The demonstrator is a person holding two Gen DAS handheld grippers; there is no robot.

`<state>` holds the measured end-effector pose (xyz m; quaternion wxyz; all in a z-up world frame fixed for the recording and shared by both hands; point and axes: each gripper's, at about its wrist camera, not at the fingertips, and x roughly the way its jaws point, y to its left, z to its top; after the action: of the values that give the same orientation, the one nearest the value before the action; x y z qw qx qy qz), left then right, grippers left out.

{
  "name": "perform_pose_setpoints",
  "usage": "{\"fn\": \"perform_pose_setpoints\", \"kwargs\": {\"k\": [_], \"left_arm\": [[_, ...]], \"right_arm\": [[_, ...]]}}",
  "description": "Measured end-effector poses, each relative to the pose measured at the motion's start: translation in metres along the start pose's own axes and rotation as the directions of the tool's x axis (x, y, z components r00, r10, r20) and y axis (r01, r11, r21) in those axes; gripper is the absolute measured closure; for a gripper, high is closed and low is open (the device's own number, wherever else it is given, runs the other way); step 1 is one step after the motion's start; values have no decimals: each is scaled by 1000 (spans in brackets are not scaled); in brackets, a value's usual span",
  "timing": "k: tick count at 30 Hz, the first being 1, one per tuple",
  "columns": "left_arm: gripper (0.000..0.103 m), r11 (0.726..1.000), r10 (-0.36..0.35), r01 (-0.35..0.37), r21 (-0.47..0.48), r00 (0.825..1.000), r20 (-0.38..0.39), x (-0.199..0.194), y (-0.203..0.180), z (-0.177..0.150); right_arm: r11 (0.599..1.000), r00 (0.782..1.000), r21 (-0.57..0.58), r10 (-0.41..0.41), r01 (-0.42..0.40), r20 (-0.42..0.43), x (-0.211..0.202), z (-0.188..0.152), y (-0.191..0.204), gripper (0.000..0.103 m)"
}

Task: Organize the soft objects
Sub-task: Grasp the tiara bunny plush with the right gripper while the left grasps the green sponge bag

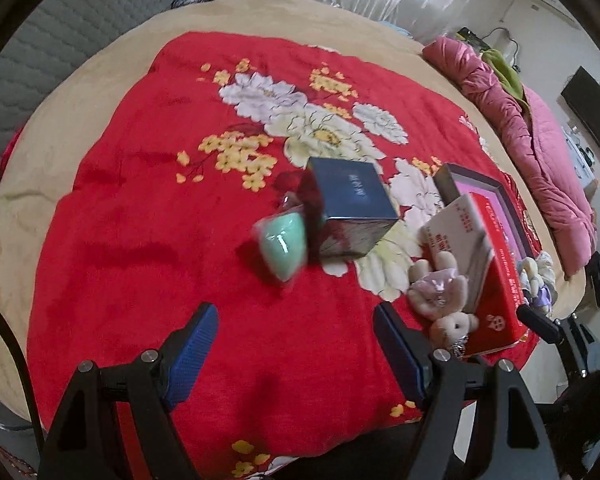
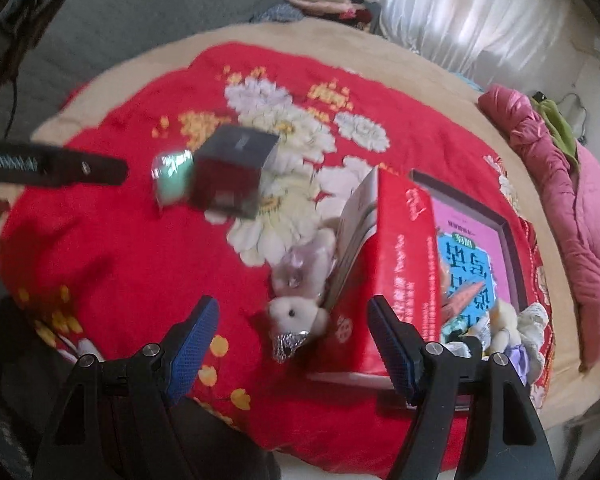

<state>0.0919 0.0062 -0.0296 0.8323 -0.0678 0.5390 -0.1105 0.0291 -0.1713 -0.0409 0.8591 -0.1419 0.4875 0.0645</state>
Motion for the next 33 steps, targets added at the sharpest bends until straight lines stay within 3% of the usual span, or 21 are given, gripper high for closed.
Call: {"fn": "perform_pose_setpoints", "kwargs": {"k": [6, 11, 17, 21, 33], "left_arm": [[24, 999, -6, 6, -31, 1000, -22, 14, 12, 1], [24, 999, -4, 2, -41, 999, -41, 29, 17, 7], [24, 996, -48, 41, -81, 996, -74, 53, 22, 16], [24, 995, -43, 35, -98, 996, -81, 66, 26, 24], [24, 994, -20, 7, -110, 993, -117, 103, 31, 43]], "right_arm": [[980, 992, -157, -127, 121, -28, 22, -1, 22, 26], [919, 968, -324, -250, 225, -37, 39, -4, 44, 26], [878, 951, -406, -302, 252, -63, 59, -8, 53, 29], [870, 946, -429, -311, 244, -93, 73, -8, 54, 38], [829, 925, -490, -364, 269, -109, 105, -7, 59, 50]]}}
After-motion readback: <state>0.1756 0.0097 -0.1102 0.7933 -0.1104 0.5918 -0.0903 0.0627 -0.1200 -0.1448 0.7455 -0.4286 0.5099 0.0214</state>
